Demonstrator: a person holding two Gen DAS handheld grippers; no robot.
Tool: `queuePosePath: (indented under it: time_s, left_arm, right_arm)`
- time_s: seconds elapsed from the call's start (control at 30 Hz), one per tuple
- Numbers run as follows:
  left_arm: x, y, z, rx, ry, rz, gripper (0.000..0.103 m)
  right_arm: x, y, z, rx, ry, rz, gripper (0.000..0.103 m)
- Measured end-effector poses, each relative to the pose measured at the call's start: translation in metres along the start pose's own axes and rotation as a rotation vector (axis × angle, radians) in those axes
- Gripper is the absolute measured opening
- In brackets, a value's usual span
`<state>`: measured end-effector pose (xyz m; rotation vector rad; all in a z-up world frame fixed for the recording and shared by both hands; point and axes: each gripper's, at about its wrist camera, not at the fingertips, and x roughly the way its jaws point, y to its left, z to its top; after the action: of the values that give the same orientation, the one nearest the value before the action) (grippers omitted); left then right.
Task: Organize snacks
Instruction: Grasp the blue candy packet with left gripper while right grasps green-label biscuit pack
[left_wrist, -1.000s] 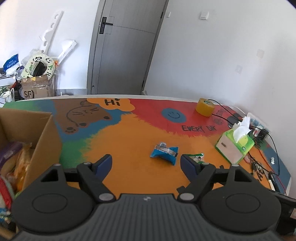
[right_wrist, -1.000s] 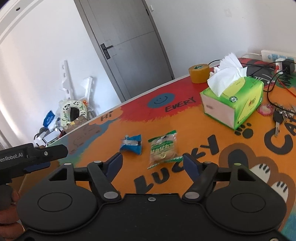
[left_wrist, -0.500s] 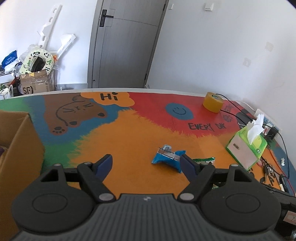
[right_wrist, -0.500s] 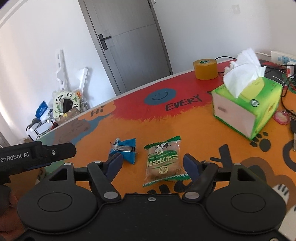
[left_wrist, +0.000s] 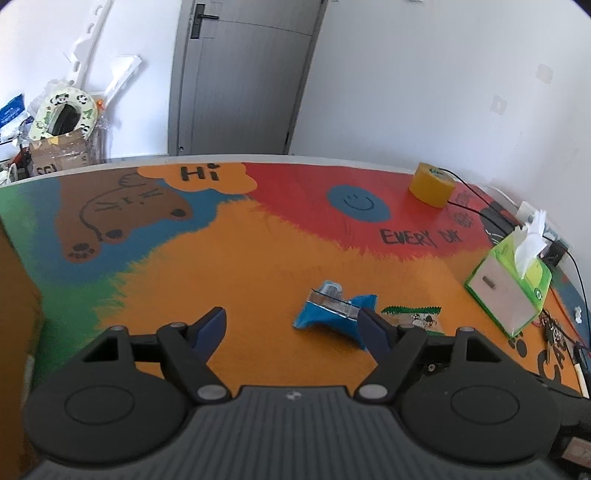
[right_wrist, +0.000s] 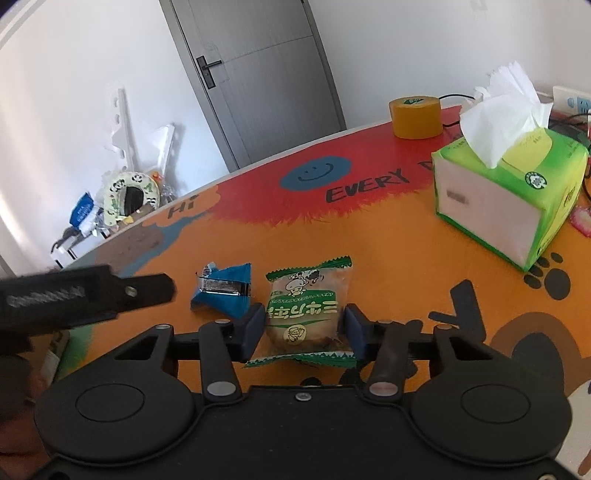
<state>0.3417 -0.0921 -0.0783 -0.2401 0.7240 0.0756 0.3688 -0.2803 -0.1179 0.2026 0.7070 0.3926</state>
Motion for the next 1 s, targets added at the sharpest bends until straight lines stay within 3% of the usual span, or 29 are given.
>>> queuePosePath:
  time_s: [0.47,0.67,0.83,1.0]
  left_arm:
    - [0.038,-0.023,-0.005,0.051,0.000,-0.018,0.077]
    - [0.045,-0.028,-0.008,0.069,-0.014,-0.013,0.075]
    - [0.041,-0.026,-0.009,0.055,-0.022,-0.024,0.042]
    - [0.029,-0.022,-0.012,0.046,-0.034,-0.031,0.033]
  right_arm:
    - [-0.015,-0.026,0.002,0.049,-0.035,-0.089,0.048]
    - [-0.007,-0.017,0.001,0.014,-0.034,-0.103,0.052]
    - [-0.003,-0.010,0.000,-0.015,-0.032,-0.112,0.052]
    - [-0.008,-0.008,-0.004,-0.006,-0.030,-0.105,0.048]
